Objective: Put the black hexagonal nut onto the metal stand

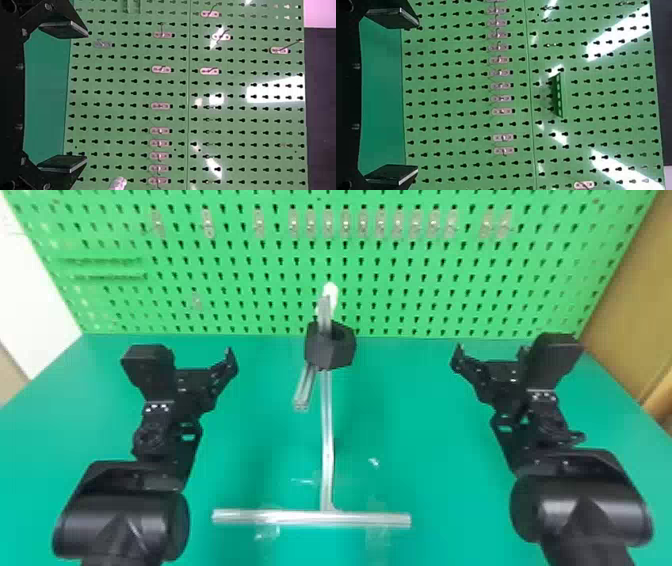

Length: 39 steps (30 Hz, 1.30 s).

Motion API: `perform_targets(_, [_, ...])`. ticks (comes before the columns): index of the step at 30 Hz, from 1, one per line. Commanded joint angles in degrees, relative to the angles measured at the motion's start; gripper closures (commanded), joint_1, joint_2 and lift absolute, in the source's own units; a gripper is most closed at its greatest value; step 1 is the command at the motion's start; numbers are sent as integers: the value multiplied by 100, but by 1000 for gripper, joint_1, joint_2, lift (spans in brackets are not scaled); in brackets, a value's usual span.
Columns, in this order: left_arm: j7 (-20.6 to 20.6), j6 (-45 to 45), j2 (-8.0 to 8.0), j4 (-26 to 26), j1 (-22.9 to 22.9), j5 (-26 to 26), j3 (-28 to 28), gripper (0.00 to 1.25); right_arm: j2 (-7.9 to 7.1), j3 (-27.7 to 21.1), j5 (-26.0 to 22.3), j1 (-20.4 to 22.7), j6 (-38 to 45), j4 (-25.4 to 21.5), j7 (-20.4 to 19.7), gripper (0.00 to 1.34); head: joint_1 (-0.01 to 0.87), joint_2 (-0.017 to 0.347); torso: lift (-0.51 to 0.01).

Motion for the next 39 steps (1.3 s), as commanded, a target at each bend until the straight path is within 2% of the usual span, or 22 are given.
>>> perform_targets(1, [7, -7, -6, -2, 1, -12, -11, 165, 0, 6, -37, -8, -1, -9, -4, 28, 693, 81, -1])
perform_targets(39, [16, -16, 2, -19, -34, -65, -20, 165, -27, 6, -125, -17, 87, -35, -4, 35, 693, 81, -1])
